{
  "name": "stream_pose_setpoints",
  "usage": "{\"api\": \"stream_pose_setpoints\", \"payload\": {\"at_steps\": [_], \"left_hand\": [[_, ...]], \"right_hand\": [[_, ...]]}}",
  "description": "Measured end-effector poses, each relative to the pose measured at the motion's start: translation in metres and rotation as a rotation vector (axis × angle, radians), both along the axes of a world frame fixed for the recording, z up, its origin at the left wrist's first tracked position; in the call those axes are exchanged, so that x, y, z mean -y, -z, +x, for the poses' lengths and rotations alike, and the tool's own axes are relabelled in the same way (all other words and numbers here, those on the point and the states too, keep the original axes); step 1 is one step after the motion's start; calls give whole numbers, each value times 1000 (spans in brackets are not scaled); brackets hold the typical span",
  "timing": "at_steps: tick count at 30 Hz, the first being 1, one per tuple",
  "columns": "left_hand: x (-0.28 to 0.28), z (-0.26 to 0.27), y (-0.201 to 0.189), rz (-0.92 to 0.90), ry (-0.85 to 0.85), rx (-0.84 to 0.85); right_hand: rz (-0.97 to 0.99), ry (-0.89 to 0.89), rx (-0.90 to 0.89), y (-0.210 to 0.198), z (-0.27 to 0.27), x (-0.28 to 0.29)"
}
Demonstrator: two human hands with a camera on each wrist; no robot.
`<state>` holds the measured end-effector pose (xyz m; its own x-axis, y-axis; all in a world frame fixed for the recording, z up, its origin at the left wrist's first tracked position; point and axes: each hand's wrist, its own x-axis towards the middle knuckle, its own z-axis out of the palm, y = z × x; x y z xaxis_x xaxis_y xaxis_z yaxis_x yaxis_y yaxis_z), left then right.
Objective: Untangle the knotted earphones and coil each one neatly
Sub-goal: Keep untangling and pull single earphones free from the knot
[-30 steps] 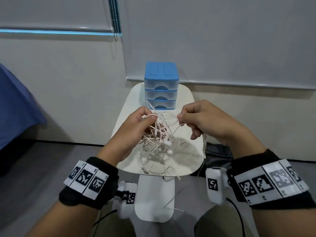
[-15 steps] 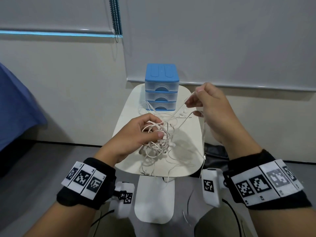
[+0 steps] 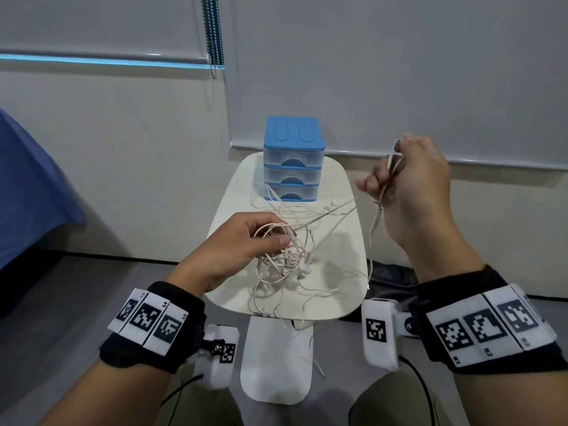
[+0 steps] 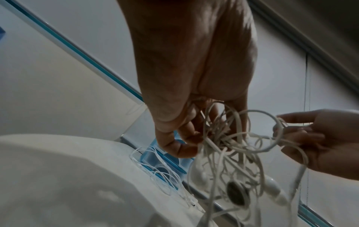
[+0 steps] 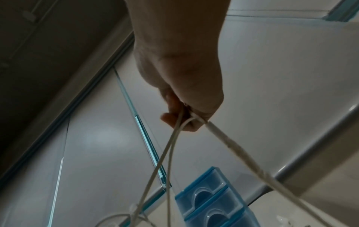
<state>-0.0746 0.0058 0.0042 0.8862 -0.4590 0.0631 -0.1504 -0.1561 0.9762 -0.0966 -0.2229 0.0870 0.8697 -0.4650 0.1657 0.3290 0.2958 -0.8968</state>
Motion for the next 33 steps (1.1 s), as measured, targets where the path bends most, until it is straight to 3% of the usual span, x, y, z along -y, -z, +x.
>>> {"api": "stream_pose_setpoints", "payload": {"at_steps": [2, 7, 12, 17, 21, 27, 33], "left_hand": [[2, 2, 0, -1, -15, 9], [9, 5, 1, -43, -66, 5], [13, 5, 3, -49, -56, 3], [19, 6, 0, -58, -62, -1], [23, 6, -2, -46, -36, -5], [21, 11, 1, 49, -82, 59], [30, 12, 0, 5, -96, -23]], "right_hand": [[-203, -24, -91, 5, 1, 1], [-949, -216, -273, 22, 0, 2], [-1371, -362, -376, 24, -4, -3], [-1377, -431, -412, 23, -3, -8], [-1274, -368, -394, 25, -3, -14], [-935, -185, -278, 22, -1, -7], [-792, -198, -259, 20, 3, -16]]}}
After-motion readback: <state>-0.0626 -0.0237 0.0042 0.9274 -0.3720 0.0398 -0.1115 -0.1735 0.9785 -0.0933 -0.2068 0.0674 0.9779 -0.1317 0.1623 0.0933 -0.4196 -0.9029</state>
